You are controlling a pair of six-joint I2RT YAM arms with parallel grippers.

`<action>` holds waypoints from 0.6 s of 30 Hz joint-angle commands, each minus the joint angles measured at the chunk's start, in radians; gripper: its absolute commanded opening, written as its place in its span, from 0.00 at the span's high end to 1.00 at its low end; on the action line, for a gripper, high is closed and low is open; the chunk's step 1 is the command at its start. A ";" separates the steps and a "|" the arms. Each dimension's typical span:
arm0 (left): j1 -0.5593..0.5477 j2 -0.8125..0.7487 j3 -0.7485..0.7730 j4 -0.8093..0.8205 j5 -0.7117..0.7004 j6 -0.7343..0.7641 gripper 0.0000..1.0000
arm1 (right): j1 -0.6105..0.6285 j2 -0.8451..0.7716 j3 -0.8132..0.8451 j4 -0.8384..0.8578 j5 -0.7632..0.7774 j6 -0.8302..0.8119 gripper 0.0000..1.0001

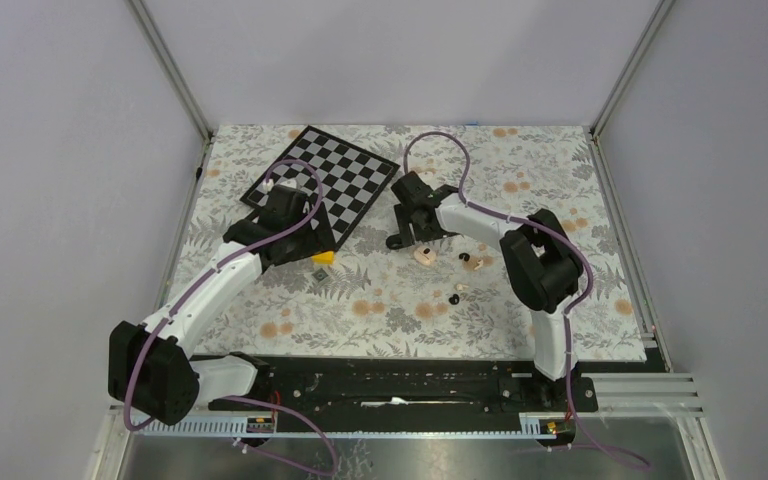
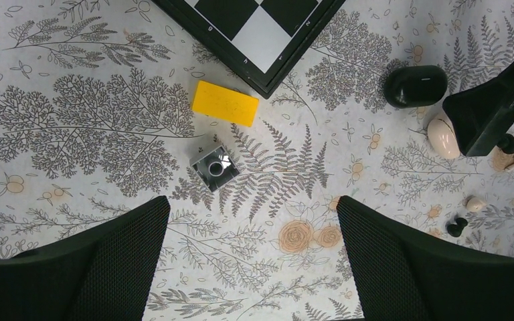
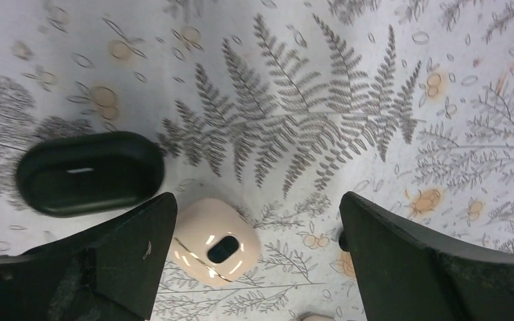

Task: Insert the wireless bluetooth earbuds into the charging case
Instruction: Move the charging case to the center of the board.

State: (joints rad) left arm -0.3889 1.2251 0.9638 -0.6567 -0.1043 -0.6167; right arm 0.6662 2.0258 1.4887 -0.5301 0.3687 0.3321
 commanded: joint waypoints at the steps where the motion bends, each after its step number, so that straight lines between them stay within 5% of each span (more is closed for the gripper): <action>1: 0.005 -0.026 0.006 0.008 -0.003 0.031 0.01 | -0.007 -0.031 -0.052 -0.049 0.068 0.042 0.00; 18: 0.004 -0.006 0.006 0.005 -0.007 0.046 0.01 | -0.005 -0.316 -0.341 -0.022 -0.072 0.132 0.00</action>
State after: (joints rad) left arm -0.3889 1.2251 0.9638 -0.6571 -0.1051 -0.5823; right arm 0.6647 1.7805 1.1755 -0.5667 0.3500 0.4034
